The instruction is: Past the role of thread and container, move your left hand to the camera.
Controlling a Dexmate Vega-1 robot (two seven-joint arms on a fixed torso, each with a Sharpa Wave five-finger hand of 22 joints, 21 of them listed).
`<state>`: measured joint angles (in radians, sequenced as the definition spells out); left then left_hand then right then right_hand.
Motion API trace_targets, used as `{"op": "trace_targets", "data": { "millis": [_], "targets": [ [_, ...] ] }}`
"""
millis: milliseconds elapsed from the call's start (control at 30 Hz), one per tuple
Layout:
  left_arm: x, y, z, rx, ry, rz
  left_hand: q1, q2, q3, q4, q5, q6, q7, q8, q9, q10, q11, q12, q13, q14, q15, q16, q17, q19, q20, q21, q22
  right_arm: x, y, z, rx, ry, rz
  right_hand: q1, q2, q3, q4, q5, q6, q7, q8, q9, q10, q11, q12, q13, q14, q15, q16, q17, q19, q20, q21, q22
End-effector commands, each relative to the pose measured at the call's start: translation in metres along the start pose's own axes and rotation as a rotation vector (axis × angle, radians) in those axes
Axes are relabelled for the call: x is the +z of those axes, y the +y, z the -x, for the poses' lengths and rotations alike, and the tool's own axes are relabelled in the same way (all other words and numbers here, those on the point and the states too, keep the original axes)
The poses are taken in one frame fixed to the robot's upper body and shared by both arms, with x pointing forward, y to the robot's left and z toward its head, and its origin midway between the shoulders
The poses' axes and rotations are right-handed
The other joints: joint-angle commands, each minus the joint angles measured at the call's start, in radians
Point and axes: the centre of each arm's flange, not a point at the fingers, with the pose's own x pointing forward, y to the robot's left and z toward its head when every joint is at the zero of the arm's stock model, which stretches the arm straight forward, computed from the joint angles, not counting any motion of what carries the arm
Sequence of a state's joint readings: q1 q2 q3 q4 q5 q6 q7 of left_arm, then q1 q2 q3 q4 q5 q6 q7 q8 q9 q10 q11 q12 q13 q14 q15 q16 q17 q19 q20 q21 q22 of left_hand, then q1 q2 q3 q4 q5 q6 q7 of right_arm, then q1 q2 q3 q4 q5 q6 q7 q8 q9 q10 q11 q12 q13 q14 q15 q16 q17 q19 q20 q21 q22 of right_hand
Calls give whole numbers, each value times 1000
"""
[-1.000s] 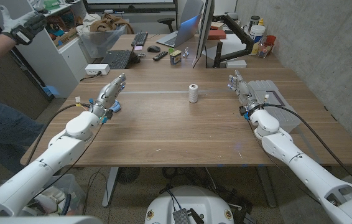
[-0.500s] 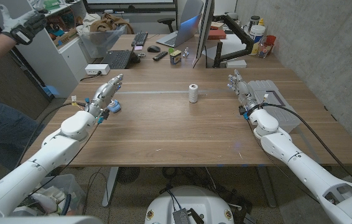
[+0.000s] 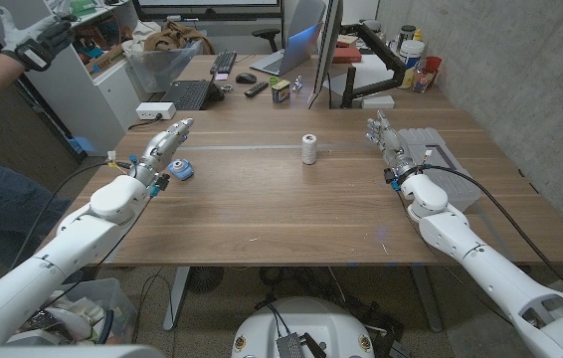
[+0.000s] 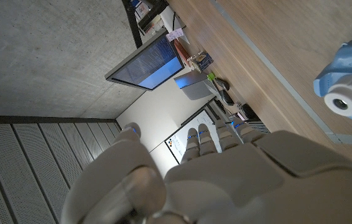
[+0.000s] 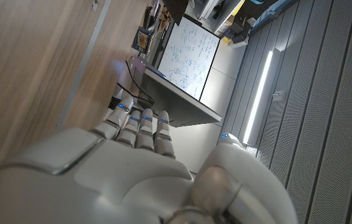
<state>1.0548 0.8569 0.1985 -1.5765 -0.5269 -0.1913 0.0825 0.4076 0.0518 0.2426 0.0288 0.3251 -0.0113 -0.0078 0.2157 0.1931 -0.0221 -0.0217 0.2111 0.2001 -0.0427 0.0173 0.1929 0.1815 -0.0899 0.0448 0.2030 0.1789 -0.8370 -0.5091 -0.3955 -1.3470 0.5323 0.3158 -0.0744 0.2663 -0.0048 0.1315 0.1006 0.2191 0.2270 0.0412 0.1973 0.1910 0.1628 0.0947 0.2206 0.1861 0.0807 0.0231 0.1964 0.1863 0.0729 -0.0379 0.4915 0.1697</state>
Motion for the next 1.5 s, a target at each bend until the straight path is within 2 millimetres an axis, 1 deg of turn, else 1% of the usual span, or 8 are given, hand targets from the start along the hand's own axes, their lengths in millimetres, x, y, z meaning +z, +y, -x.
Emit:
{"op": "trace_targets", "data": {
  "millis": [33, 500, 767, 833, 1000, 1033, 1500],
  "targets": [
    [5, 10, 3, 5, 16, -60, 19, -1, 6, -8, -3, -1, -10, -1, 3, 1, -4, 2, 0, 5, -2, -2, 2, -10, 1, -1, 3, 2, -4, 4, -10, -3, 6, 0, 5, 0, -4, -3, 5, -4, 6, 0, 8, 4, 8, 3, 8, 3, 8, 3, 9, -8, -4, 4],
    [15, 26, 6, 27, 33, -151, 40, 1, 12, -22, -11, 1, -11, -1, 4, 12, -8, 6, 0, 10, -5, 0, 2, -8, 5, 0, 3, 1, -2, 5, -11, -7, 5, -1, 5, -2, -6, -4, 9, -7, 6, 0, 14, 3, 9, 2, 14, 3, 9, 4, 12, -7, -12, 4],
    [15, 33, 5, 32, 49, -184, 51, 2, 16, -30, -15, 4, -14, 0, 4, 17, -8, 8, 0, 14, -6, 1, 2, -7, 5, 0, 4, 0, -1, 5, -14, -2, 7, -2, 5, -3, -6, -5, 12, -10, 6, 0, 17, 1, 9, 2, 16, 4, 8, 4, 13, -6, -15, 4],
    [15, 35, 4, 33, 53, -197, 55, 2, 17, -32, -17, 5, -14, 0, 4, 19, -13, 9, 1, 14, -6, 1, 2, -6, 5, 0, 4, 0, -1, 4, -15, -2, 9, -2, 5, -4, -6, -5, 12, -10, 6, 0, 17, 1, 9, 2, 16, 4, 8, 4, 14, -6, -16, 4],
    [18, 41, 5, 39, 53, -216, 61, 3, 19, -36, -19, 7, -15, 1, 4, 20, -14, 9, 1, 16, -9, 1, 3, -6, 6, 0, 4, 1, -1, 3, -17, -6, 10, -3, 5, -4, -7, -5, 13, -11, 6, 0, 18, 0, 9, 2, 16, 4, 8, 4, 14, -5, -18, 4],
    [19, 42, 5, 40, 53, -221, 62, 3, 20, -37, -20, 7, -16, 1, 4, 21, -13, 9, 1, 17, -10, 1, 3, -6, 6, 1, 4, 1, -1, 3, -19, -6, 8, -3, 5, -4, -7, -5, 12, -10, 6, 0, 19, 5, 9, 2, 17, 4, 8, 4, 15, -5, -19, 4],
    [26, 53, 3, 51, 71, -290, 74, 4, 24, -45, -25, 6, -17, 0, 5, 25, -15, 10, 1, 21, -9, 2, 3, -5, 9, 1, 4, 0, -4, 3, -31, -8, 10, -3, 6, -6, -8, -5, 17, -12, 7, 0, 23, 2, 10, 2, 20, 6, 8, 4, 16, -4, -25, 5]
  ]
}}
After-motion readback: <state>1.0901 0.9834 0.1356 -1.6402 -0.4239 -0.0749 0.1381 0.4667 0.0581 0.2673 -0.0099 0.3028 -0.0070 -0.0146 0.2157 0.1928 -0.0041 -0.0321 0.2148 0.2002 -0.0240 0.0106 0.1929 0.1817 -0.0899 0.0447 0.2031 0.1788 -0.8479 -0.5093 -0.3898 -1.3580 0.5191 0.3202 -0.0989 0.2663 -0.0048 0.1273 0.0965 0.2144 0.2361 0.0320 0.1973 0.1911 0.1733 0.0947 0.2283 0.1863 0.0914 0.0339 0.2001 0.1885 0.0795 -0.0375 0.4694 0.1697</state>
